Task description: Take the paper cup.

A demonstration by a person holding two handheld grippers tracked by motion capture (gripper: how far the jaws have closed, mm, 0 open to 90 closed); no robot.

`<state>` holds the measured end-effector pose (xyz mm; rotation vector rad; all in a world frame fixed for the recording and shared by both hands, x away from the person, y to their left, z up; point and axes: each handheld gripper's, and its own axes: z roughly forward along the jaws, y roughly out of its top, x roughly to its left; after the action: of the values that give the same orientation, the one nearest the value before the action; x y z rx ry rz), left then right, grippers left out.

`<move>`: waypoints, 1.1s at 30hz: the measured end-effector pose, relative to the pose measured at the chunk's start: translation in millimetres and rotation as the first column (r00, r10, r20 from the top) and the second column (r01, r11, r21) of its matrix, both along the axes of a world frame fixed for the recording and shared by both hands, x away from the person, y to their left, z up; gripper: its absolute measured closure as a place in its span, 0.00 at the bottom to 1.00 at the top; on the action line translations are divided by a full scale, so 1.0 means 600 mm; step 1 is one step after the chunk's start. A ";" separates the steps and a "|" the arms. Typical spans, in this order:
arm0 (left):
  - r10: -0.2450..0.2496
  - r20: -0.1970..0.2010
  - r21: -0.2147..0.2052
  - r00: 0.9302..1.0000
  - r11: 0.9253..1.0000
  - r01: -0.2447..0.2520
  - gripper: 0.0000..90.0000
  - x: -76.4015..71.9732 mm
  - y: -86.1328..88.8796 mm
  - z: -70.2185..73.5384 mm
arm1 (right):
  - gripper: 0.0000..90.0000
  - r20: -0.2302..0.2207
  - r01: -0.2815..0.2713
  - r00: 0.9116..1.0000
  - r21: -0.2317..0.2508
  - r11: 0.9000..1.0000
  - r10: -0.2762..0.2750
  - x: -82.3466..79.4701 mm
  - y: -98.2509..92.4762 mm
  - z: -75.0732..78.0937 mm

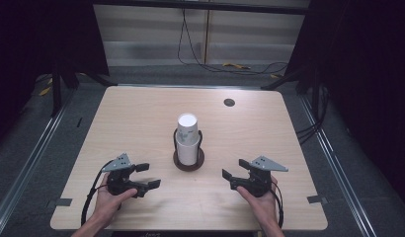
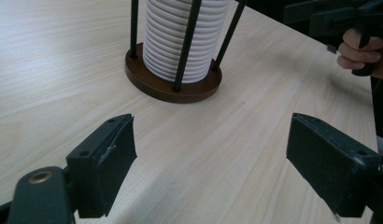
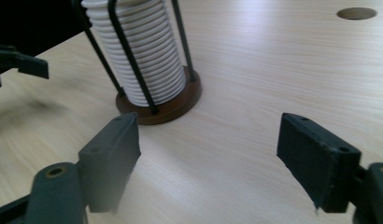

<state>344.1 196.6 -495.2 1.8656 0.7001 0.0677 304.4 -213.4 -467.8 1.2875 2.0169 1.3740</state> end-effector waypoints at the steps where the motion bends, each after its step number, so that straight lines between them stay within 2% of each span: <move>1: 0.002 0.002 -0.002 1.000 1.000 -0.002 0.17 0.000 -0.001 0.000 | 0.24 -0.016 -0.021 1.000 -0.002 1.000 0.021 0.001 0.004 0.002; 7: 0.000 0.001 0.012 1.000 1.000 0.000 0.18 0.001 -0.001 -0.001 | 0.25 -0.024 -0.058 0.998 -0.005 0.998 0.057 0.004 0.016 0.012; 10: 0.005 0.002 0.014 1.000 1.000 -0.005 0.18 -0.001 0.000 -0.002 | 0.26 -0.001 -0.079 0.997 -0.012 0.997 0.079 0.009 0.023 0.026; 17: 0.005 -0.005 0.024 1.000 1.000 -0.005 0.18 -0.004 0.008 -0.005 | 0.23 0.018 -0.109 0.994 -0.027 0.994 0.110 0.014 0.034 0.047; 21: 0.007 0.009 0.029 1.000 1.000 -0.007 0.17 -0.007 0.008 -0.002 | 0.23 0.039 -0.116 0.992 -0.019 0.993 0.116 0.029 0.044 0.062; 22: 0.009 0.011 0.033 1.000 0.999 -0.009 0.17 -0.008 0.008 -0.002 | 0.23 0.060 -0.118 0.991 -0.019 0.993 0.119 0.037 0.049 0.072; 25: 0.008 0.018 0.042 1.000 0.999 -0.009 0.17 -0.010 0.009 -0.001 | 0.24 0.083 -0.124 0.989 -0.006 0.992 0.124 0.047 0.057 0.087; 33: 0.004 0.011 0.043 1.000 0.999 -0.004 0.17 -0.009 0.005 -0.001 | 0.24 0.090 -0.136 0.987 0.010 0.991 0.135 0.075 0.074 0.114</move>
<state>338.4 199.5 -495.9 1.9032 0.6994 0.0964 349.2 -169.0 -399.1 1.0921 2.0687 1.4834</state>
